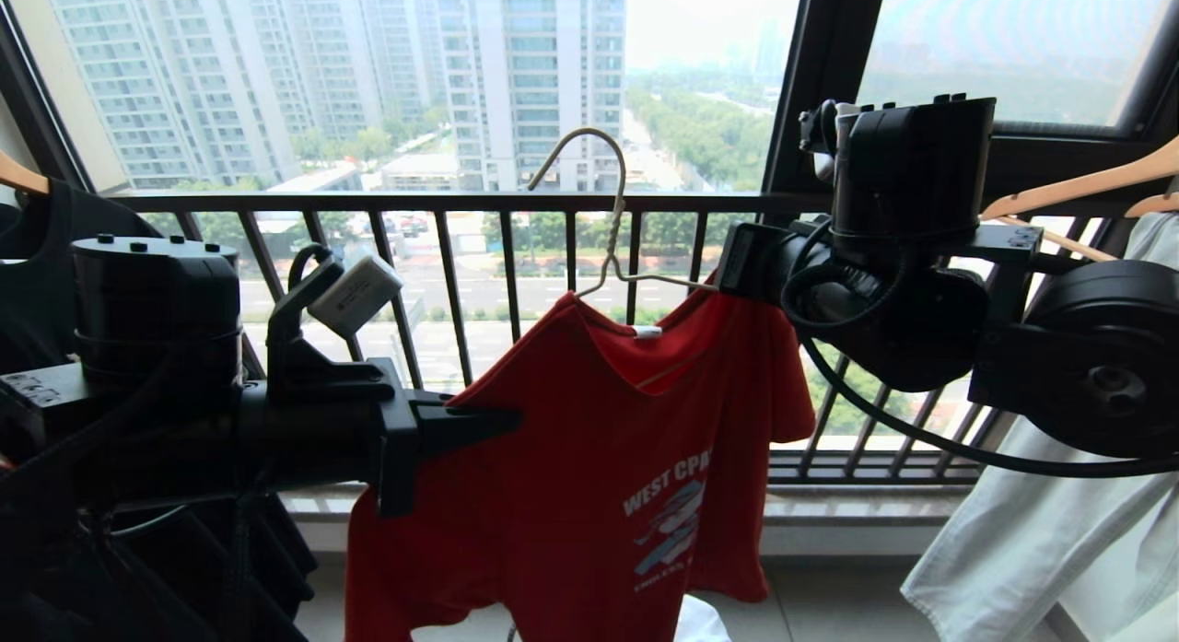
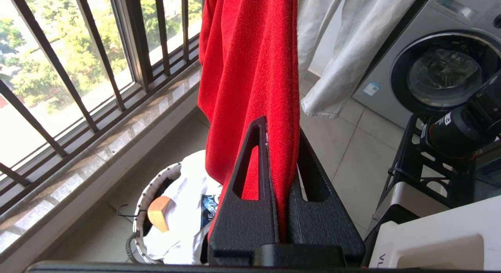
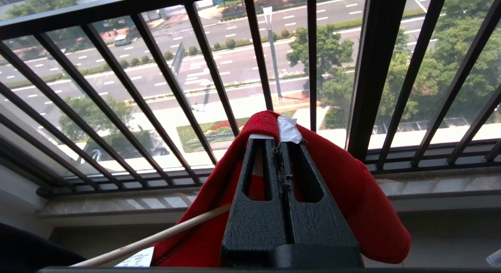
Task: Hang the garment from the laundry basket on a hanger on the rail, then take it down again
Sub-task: Hang the clothes on the clothes rack
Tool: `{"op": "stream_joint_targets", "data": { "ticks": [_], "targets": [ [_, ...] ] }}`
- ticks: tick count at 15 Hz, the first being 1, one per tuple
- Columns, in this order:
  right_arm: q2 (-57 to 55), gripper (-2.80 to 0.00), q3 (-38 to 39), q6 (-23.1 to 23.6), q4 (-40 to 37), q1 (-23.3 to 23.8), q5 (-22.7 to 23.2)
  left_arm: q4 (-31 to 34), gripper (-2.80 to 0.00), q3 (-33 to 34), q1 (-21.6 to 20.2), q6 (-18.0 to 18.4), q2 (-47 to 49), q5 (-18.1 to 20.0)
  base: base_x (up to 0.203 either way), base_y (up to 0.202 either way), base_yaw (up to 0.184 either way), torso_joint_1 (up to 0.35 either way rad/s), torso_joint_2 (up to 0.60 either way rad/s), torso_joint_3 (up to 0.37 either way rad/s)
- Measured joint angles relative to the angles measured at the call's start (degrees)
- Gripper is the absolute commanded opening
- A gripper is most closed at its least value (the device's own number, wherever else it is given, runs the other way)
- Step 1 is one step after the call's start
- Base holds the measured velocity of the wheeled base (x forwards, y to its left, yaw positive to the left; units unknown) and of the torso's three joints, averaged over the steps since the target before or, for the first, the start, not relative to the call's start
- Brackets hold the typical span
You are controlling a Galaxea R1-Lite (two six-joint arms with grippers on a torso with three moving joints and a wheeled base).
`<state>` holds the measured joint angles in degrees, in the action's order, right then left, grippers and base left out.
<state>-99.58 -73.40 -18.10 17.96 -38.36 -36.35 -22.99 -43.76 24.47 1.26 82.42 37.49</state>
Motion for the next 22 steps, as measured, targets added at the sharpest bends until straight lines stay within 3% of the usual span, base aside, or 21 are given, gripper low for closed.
{"op": "stream_joint_targets", "data": {
  "ticks": [5,9,14,19,22],
  "targets": [
    [2.10,-2.80,0.00,0.09,-0.56,-1.12,-0.02,-1.62,-2.80,0.02,0.52,-0.18,3.06,-0.04,0.000,0.000,0.000,0.000,0.00,0.000],
    [3.64,-2.80,0.00,0.11,-4.71,-3.98,-0.05,-14.08,-2.80,3.42,0.84,-2.80,6.40,-0.12,0.000,0.000,0.000,0.000,0.00,0.000],
    [5.23,-2.80,-0.10,-0.15,-4.87,-6.38,0.04,-29.47,-2.80,8.30,4.10,-6.00,12.91,-0.28,0.000,0.000,0.000,0.000,0.00,0.000],
    [5.78,-2.80,0.06,-0.26,-5.51,-8.84,0.00,-47.39,-2.80,11.50,8.41,-9.75,21.47,-6.78,0.000,0.000,0.000,0.000,0.00,0.000],
    [6.06,-2.80,0.09,-0.26,-7.90,-9.56,-0.02,-51.85,-2.80,11.96,9.20,-13.02,23.78,-7.19,0.000,0.000,0.000,0.000,0.00,0.000]
  ]
}}
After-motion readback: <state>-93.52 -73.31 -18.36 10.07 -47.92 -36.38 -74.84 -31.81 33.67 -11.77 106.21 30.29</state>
